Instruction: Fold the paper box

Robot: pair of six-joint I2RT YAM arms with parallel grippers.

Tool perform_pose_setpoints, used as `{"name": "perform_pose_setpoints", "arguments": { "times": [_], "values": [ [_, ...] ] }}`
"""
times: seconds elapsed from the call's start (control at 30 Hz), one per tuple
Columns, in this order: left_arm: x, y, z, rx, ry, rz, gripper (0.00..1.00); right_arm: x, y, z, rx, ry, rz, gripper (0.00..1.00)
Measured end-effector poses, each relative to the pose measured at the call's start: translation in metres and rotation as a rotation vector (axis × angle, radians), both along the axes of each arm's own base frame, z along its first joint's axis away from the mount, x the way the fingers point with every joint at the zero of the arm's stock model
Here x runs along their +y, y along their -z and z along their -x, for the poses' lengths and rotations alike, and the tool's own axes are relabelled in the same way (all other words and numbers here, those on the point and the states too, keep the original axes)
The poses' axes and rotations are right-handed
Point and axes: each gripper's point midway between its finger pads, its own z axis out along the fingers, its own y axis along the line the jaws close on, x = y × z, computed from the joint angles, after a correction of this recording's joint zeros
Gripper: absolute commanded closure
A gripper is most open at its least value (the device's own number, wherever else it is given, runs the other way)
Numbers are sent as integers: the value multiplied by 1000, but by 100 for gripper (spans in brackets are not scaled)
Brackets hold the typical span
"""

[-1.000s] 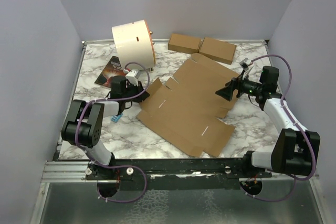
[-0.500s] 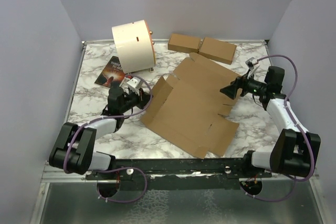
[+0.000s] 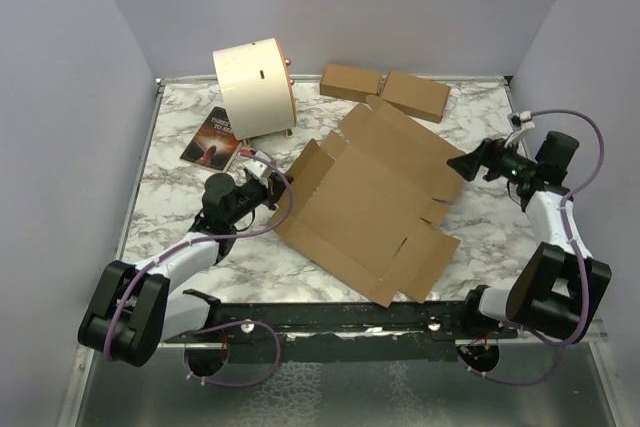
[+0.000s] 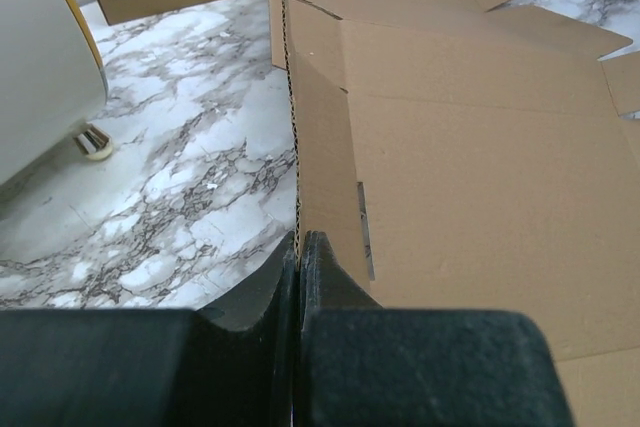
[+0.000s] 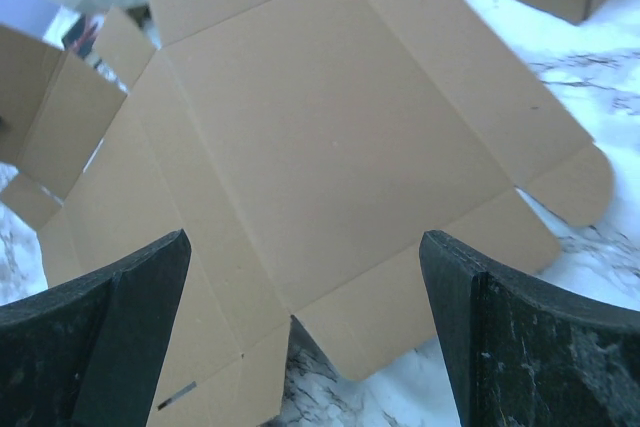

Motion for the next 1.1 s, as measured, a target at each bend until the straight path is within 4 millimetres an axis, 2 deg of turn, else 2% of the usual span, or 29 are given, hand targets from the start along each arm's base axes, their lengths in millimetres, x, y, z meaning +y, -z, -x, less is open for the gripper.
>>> {"name": "perform_pose_setpoints", "arguments": {
  "times": [0.13,0.2,0.33,0.5,0.83,1.1],
  "values": [
    [2,-9,0,-32,-19,0,100,-23,-4,-1,13,84,-59,1],
    [2,-11,0,-41,-24,0,100,-28,-4,1,38,115,-103,1],
    [3,-12,-1,-42,-35,-1,100,-42,12,6,98,203,-210,5],
    [4,-13,-1,-44,-43,-1,100,-39,47,14,254,270,-372,10],
    [0,-17,3,-50,-32,5,100,-30,99,22,490,354,-586,19],
    [-7,-21,5,-52,-13,11,100,-24,128,15,622,361,-697,42]
  ]
}}
